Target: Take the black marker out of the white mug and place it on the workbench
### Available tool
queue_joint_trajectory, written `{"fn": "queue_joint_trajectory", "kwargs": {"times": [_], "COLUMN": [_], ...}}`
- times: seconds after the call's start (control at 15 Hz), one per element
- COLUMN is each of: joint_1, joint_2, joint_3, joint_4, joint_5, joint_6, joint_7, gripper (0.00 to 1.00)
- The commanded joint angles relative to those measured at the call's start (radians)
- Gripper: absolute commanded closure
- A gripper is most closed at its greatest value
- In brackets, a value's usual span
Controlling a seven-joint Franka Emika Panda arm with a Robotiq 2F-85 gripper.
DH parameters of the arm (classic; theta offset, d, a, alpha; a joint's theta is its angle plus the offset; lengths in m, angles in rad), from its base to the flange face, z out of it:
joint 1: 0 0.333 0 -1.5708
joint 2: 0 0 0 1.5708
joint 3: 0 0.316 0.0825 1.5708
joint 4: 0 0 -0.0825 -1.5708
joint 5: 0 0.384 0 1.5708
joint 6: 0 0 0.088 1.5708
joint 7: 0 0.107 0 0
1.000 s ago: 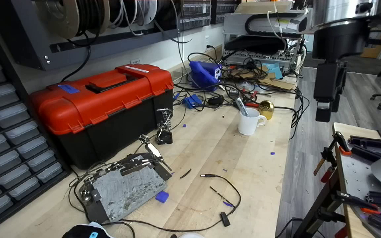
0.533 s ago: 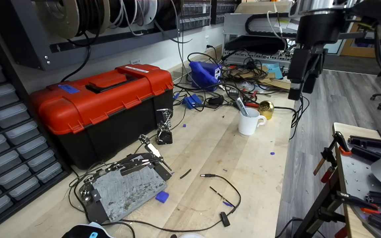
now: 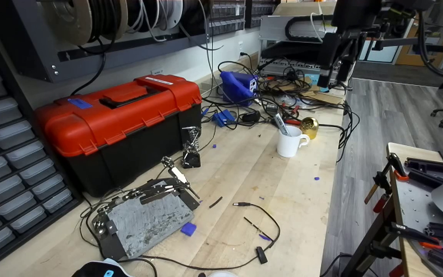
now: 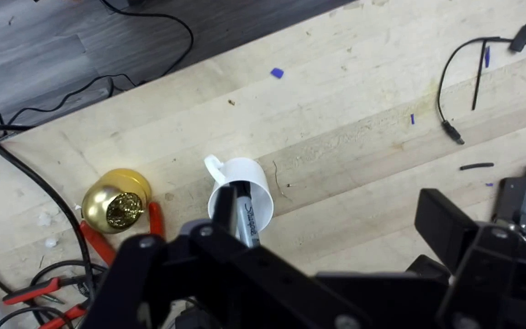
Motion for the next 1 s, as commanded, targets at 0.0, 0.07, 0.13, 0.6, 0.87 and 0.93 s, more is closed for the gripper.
{"fn": "queue_joint_trajectory", "kwargs": {"times": [0.0,0.07,0.13,0.6,0.87,0.93], "joint_1": [-0.005,-0.003,-0.001,0.014,0.014,0.011], "joint_2": [0.102,0.133,0.157,0.229,0.238,0.248], "joint_3": [-0.029,-0.030,-0.033,-0.043,-0.044,-0.038], "joint_4": [0.095,0.117,0.136,0.167,0.176,0.175], "joint_5": [-0.004,-0.002,-0.002,-0.005,-0.005,-0.021], "joint_6": [-0.006,-0.004,-0.005,-0.002,-0.003,0.010], "joint_7": [0.009,0.016,0.017,0.005,0.005,0.018], "gripper": [0.00,0.00,0.00,0.00,0.00,0.00]}}
